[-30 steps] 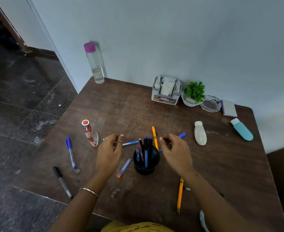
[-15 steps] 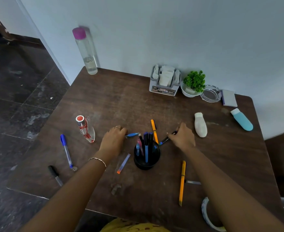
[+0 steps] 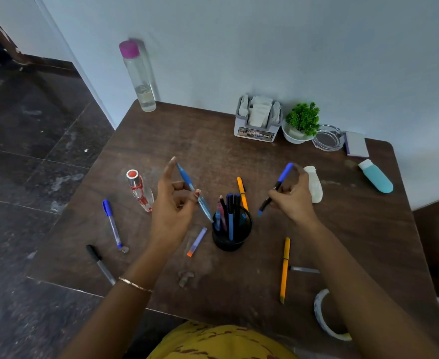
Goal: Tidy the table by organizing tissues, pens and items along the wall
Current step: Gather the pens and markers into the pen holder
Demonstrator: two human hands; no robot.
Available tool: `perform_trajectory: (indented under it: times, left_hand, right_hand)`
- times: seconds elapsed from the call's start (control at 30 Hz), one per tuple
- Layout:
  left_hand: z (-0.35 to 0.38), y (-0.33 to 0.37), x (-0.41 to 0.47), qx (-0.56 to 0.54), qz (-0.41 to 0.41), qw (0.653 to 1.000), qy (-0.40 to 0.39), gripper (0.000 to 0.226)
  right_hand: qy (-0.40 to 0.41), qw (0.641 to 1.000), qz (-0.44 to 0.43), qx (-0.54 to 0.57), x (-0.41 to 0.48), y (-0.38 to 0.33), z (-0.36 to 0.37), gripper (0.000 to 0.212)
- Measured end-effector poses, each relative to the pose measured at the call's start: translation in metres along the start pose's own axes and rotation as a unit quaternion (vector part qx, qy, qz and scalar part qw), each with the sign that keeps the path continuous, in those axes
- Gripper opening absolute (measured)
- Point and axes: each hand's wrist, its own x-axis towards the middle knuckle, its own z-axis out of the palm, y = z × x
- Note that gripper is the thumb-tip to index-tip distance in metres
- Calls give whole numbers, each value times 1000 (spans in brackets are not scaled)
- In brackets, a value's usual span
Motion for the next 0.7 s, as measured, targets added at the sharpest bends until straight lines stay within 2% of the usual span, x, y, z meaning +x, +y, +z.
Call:
perform_trajectory:
  times: [0.07,0.23,0.5,0.7]
  left_hand:
    - [2,7,-11,-3,7,1000,-9,76]
    - [13,4,-28,9,24,999,-20,58]
    - [21,-5,-42,56,55,997,-6,44]
    - [22,-10,-50,94,74,993,-10,38]
  right_hand:
    - [-26,997,-36,61,-21,-15,-8,91]
    - [-56,985,-159,24,-64,-35,-14,87]
    - [-79,965,-248,-21,-87,-26,7,58]
    - [-61,935,-328,-122,-88,-12,9,42]
